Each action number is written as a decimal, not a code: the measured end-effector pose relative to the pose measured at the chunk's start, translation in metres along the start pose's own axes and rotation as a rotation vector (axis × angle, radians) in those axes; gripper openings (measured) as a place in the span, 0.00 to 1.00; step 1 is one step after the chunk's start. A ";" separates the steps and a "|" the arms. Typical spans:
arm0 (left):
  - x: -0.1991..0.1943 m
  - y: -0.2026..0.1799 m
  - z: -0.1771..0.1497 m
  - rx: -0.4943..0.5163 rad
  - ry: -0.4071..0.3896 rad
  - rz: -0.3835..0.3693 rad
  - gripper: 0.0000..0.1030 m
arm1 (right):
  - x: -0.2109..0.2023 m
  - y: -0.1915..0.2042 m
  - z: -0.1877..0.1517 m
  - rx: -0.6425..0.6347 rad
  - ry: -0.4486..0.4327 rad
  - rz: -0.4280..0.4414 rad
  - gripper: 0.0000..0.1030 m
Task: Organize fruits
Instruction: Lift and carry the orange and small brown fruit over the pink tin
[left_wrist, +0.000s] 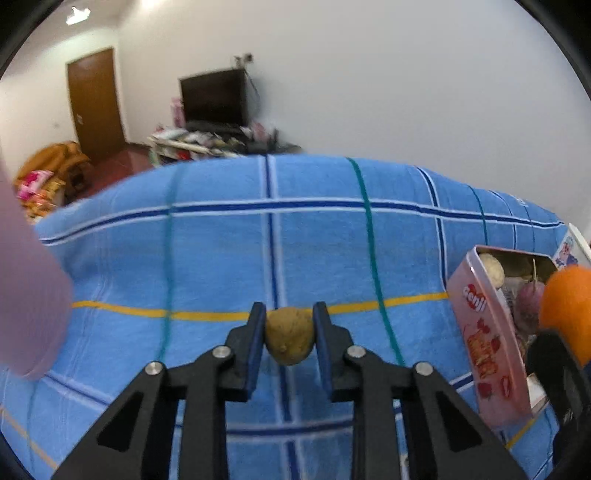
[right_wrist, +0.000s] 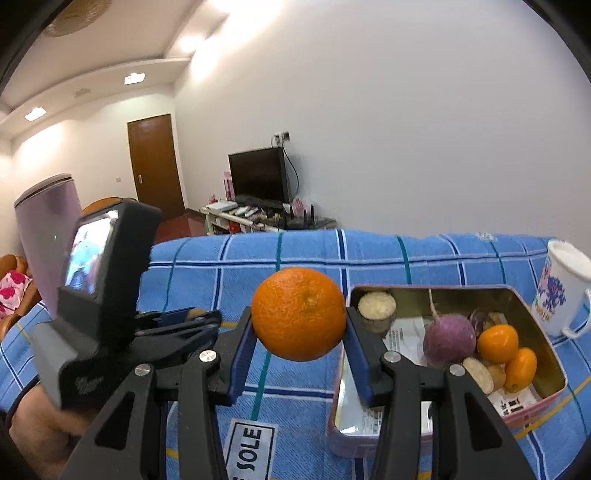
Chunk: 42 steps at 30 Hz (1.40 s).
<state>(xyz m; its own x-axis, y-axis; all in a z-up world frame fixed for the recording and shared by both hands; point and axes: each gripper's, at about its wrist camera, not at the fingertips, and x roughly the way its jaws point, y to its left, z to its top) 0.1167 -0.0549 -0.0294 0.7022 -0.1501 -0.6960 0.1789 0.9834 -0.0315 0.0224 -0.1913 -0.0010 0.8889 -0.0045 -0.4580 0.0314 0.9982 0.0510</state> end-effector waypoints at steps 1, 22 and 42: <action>-0.006 0.002 -0.003 -0.008 -0.014 0.019 0.26 | -0.001 0.002 0.000 -0.012 -0.008 0.000 0.46; -0.079 0.010 -0.049 -0.062 -0.232 0.244 0.26 | -0.027 0.025 -0.013 -0.090 -0.061 0.011 0.47; -0.093 -0.011 -0.060 -0.047 -0.248 0.220 0.26 | -0.043 0.014 -0.016 -0.095 -0.061 -0.020 0.47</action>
<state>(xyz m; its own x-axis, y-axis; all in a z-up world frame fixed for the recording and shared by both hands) 0.0075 -0.0450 -0.0073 0.8677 0.0517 -0.4944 -0.0234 0.9977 0.0632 -0.0224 -0.1759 0.0051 0.9149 -0.0256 -0.4028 0.0087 0.9990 -0.0437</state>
